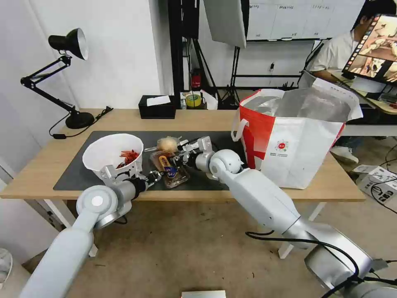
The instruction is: Pick up the trash from the table and place it into the takeout bag.
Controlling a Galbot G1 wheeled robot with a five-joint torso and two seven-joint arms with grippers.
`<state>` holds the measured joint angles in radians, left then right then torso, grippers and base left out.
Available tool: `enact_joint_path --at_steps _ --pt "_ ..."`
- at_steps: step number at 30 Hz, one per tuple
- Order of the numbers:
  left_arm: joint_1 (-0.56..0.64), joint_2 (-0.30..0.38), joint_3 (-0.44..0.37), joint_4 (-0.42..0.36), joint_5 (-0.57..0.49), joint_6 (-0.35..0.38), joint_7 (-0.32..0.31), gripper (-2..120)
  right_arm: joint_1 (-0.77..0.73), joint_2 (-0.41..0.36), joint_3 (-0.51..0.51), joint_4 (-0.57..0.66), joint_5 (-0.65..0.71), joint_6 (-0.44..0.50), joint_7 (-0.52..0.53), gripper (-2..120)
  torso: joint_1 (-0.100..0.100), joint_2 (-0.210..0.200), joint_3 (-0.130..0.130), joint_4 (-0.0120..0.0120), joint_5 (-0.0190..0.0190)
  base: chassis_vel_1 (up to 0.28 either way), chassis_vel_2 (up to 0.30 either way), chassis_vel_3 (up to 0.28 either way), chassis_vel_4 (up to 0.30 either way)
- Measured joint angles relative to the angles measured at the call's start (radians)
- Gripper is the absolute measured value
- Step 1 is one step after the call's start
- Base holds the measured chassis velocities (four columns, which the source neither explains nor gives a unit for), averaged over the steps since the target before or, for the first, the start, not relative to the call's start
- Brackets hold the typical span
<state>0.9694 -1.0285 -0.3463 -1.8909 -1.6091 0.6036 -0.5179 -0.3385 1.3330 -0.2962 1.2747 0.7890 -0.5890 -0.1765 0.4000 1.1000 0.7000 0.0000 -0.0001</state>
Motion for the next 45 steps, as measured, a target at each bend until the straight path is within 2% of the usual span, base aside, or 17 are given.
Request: enact_joint_path --at_steps 8,16,24,25,27,28,30,31,33,34,37,39,41,42,44,45 --pt "0.002 0.001 0.000 -0.006 0.001 -0.001 0.000 0 -0.009 -0.001 0.015 0.014 0.001 -0.001 0.000 0 0.000 0.000 0.000 0.0000 0.0000 0.000 0.000 0.000 0.000" --pt "0.004 0.006 -0.003 -0.013 0.002 -0.002 0.002 0 -0.033 -0.023 0.086 0.119 0.025 0.008 0.011 0 0.000 0.000 0.000 0.0001 0.0001 0.000 0.000 0.000 0.000" --pt "0.029 0.010 -0.026 -0.033 0.001 -0.004 0.002 0 -0.116 -0.160 0.180 0.371 0.061 0.016 0.044 0 0.000 0.000 0.000 -0.0001 0.0002 0.000 0.000 0.000 0.000" --pt "0.029 0.010 -0.026 -0.033 0.001 -0.004 0.002 0 -0.116 -0.160 0.180 0.371 0.061 0.016 0.044 0 0.000 0.000 0.000 -0.0001 0.0002 0.000 0.000 0.000 0.000" --pt "0.036 0.018 -0.037 -0.041 0.001 -0.007 0.002 0 -0.177 -0.205 0.214 0.464 0.071 0.016 0.050 0 0.000 0.000 0.000 0.0003 0.0002 0.000 0.000 0.000 0.000" --pt "0.036 0.018 -0.037 -0.041 0.001 -0.007 0.002 0 -0.177 -0.205 0.214 0.464 0.071 0.016 0.050 0 0.000 0.000 0.000 0.0003 0.0002 0.000 0.000 0.000 0.000" --pt "0.036 0.026 -0.038 -0.045 -0.002 -0.013 0.002 0 -0.269 -0.257 0.262 0.559 0.063 0.022 0.056 0 0.000 0.000 0.000 0.0000 0.0002 0.000 0.000 0.000 0.000" --pt "0.036 0.026 -0.038 -0.045 -0.002 -0.013 0.002 0 -0.269 -0.257 0.262 0.559 0.063 0.022 0.056 0 0.000 0.000 0.000 0.0000 0.0002 0.000 0.000 0.000 0.000" --pt "0.036 0.028 -0.041 -0.054 -0.005 -0.016 0.002 0 -0.389 -0.296 0.331 0.633 0.022 0.047 0.059 0 0.000 0.000 0.000 -0.0002 0.0003 0.000 0.000 0.000 0.000" --pt "0.036 0.028 -0.041 -0.054 -0.005 -0.016 0.002 0 -0.389 -0.296 0.331 0.633 0.022 0.047 0.059 0 0.000 0.000 0.000 -0.0002 0.0003 0.000 0.000 0.000 0.000" --pt "0.037 0.028 -0.042 -0.060 -0.009 -0.016 0.001 0 -0.538 -0.304 0.409 0.696 -0.044 0.111 0.065 0 0.000 0.000 0.000 -0.0005 0.0003 0.000 0.000 0.000 0.000" --pt "0.037 0.027 -0.044 -0.061 -0.009 -0.016 0.001 0 -0.575 -0.298 0.424 0.707 -0.068 0.143 0.071 0 0.000 0.000 0.000 -0.0003 0.0002 0.000 0.000 0.000 0.000" --pt "0.039 0.024 -0.060 -0.072 -0.010 -0.017 0.001 0 -0.619 -0.280 0.434 0.715 -0.106 0.204 0.083 8 0.000 0.000 0.000 -0.0001 -0.0001 0.000 0.000 0.000 0.000" --pt "0.039 0.024 -0.060 -0.072 -0.010 -0.017 0.001 0 -0.619 -0.280 0.434 0.715 -0.106 0.204 0.083 8 0.000 0.000 0.000 -0.0001 -0.0001 0.000 0.000 0.000 0.000" --pt "0.041 0.022 -0.068 -0.081 -0.010 -0.020 0.000 0 -0.659 -0.266 0.436 0.716 -0.152 0.268 0.097 18 0.000 0.000 0.000 0.0002 0.0003 0.000 0.000 0.000 0.000" --pt "0.041 0.022 -0.068 -0.081 -0.010 -0.020 0.000 0 -0.659 -0.266 0.436 0.716 -0.152 0.268 0.097 18 0.000 0.000 0.000 0.0002 0.0003 0.000 0.000 0.000 0.000"
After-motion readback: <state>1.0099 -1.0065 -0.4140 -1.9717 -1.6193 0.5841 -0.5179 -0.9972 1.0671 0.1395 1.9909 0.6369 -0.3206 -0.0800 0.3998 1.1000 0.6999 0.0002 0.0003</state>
